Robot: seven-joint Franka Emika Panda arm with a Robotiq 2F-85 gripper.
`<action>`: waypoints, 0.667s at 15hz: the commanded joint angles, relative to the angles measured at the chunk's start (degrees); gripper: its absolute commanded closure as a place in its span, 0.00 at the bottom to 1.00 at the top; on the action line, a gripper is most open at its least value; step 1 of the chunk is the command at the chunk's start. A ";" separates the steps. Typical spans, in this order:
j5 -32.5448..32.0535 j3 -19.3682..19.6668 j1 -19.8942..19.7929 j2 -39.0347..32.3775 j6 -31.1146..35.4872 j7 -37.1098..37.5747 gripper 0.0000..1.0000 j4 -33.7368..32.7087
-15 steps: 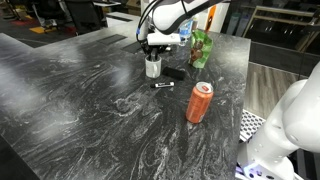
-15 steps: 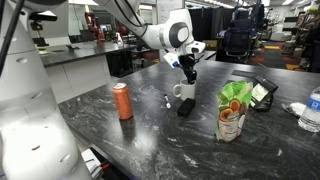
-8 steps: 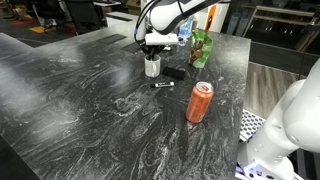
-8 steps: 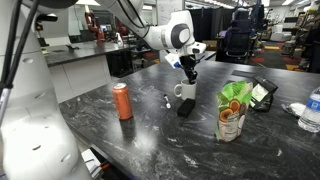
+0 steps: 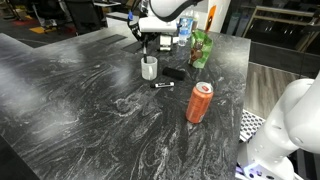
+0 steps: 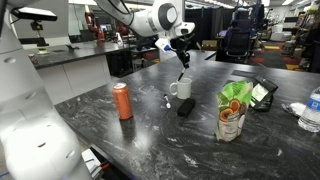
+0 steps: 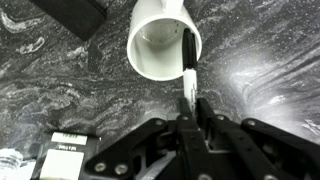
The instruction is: Take the marker out of the mug.
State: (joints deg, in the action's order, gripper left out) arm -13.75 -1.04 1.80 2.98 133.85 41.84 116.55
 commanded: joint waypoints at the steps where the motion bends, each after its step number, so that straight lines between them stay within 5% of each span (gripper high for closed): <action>1: -8.09 -3.39 0.62 4.83 -3.79 5.50 0.97 -0.30; 5: -1.14 -6.02 2.52 5.07 -3.91 1.10 0.97 -0.34; 10: 19.68 -4.42 3.32 2.00 -5.87 -7.64 0.97 1.98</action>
State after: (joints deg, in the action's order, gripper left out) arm -2.05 -6.73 5.41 7.07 130.15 38.89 117.54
